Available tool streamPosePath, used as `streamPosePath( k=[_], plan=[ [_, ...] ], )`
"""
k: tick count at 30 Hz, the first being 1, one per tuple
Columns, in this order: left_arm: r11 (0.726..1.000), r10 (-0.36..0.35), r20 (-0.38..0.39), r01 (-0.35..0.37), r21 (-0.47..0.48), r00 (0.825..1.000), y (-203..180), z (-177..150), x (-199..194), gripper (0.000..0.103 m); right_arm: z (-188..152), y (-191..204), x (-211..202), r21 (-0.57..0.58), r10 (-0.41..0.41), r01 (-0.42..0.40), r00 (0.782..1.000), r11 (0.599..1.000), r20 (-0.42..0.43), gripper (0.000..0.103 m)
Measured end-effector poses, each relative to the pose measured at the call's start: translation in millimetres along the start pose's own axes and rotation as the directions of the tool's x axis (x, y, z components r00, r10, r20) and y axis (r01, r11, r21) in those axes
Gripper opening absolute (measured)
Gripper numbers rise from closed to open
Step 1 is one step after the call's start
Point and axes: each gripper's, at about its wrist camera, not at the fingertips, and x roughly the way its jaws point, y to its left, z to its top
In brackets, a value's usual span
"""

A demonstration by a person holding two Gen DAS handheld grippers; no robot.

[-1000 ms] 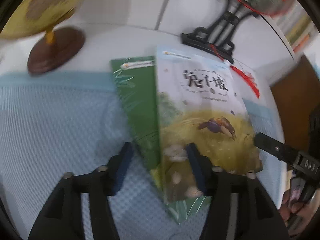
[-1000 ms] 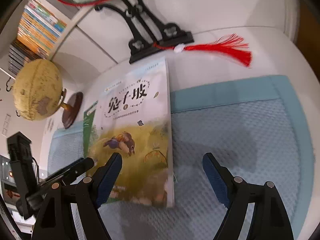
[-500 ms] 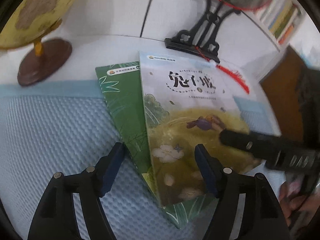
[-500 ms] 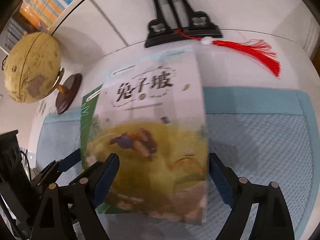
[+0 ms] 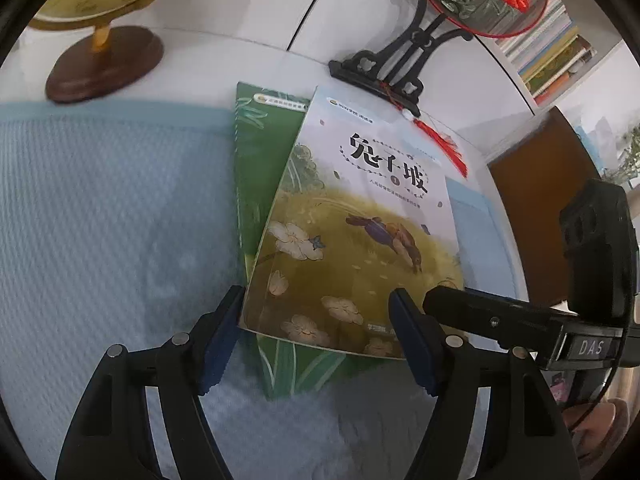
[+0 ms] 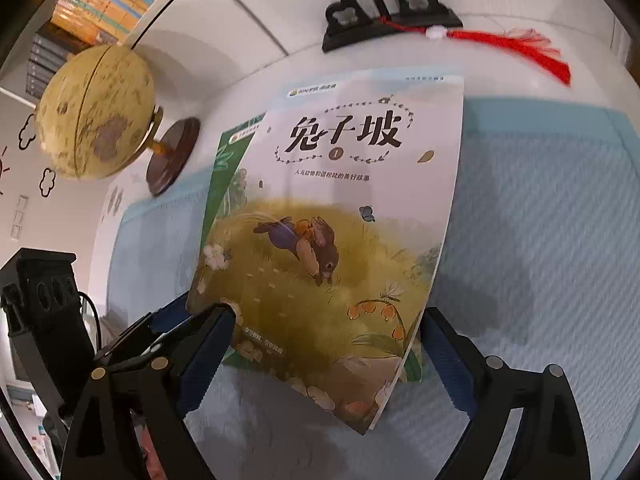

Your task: Organize books

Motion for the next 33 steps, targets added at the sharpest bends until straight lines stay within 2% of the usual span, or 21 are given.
streamPosePath(
  k=[8, 11, 14, 17, 19, 23, 25, 26, 28, 30, 32, 33],
  plan=[
    [1.0, 0.0, -0.054, 0.0, -0.012, 0.999, -0.1, -57.3, -24.3, 0.07, -65.8, 8.9, -8.5, 0.005, 0.077, -0.077, 0.99, 0.997, -0.114, 0.094],
    [1.0, -0.014, -0.079, 0.012, -0.028, 0.997, 1.9, -84.0, -36.3, 0.07, -94.6, 8.2, -13.9, 0.035, 0.135, -0.131, 0.976, 0.991, -0.17, 0.094],
    [0.998, -0.037, -0.077, 0.033, -0.058, 0.996, 10.6, -90.5, -41.6, 0.069, -105.7, 0.6, -19.1, 0.09, 0.184, -0.172, 0.97, 0.981, -0.16, 0.093],
    [0.993, -0.066, -0.079, 0.058, -0.103, 0.995, 21.2, -77.6, -40.7, 0.067, -99.0, -9.7, -25.3, 0.117, 0.181, -0.169, 0.978, 0.979, -0.105, 0.093],
    [0.997, 0.0, -0.05, -0.004, -0.079, 0.999, 21.7, -63.6, -45.0, 0.067, -85.7, -16.4, -32.9, 0.135, 0.166, -0.158, 0.985, 0.978, -0.048, 0.093],
    [0.998, 0.053, 0.034, -0.051, -0.045, 0.998, 20.4, -29.1, -45.1, 0.069, -52.9, -19.5, -44.9, 0.104, 0.078, -0.084, 0.995, 0.991, 0.062, 0.093],
    [0.996, 0.084, 0.003, -0.083, -0.04, 0.996, 22.6, -15.5, -27.6, 0.069, -34.4, -23.1, -41.3, 0.095, 0.006, -0.015, 0.995, 0.995, 0.098, 0.093],
    [0.995, 0.087, -0.026, -0.088, -0.041, 0.996, 22.7, -7.6, -13.2, 0.068, -26.9, -25.0, -38.1, 0.095, -0.01, 0.0, 0.994, 0.995, 0.105, 0.093],
    [0.995, 0.09, -0.023, -0.09, -0.044, 0.996, 21.3, -4.4, -3.8, 0.068, -9.1, -28.3, -22.2, 0.103, 0.003, -0.014, 0.995, 0.995, 0.101, 0.094],
    [0.994, 0.108, -0.001, -0.108, -0.012, 0.994, 12.0, -2.6, 1.4, 0.07, -2.9, -31.6, -15.3, 0.102, 0.008, -0.018, 0.995, 0.995, 0.101, 0.099],
    [0.993, 0.119, -0.01, -0.119, 0.023, 0.993, 2.1, -3.5, 6.7, 0.071, -0.1, -22.7, -12.1, 0.067, 0.012, -0.019, 0.995, 0.998, 0.1, 0.101],
    [0.994, 0.103, -0.02, -0.103, 0.037, 0.994, -0.8, -4.4, 7.8, 0.072, -0.5, -17.9, -10.6, 0.041, 0.039, -0.043, 0.996, 0.998, 0.084, 0.1]
  ],
)
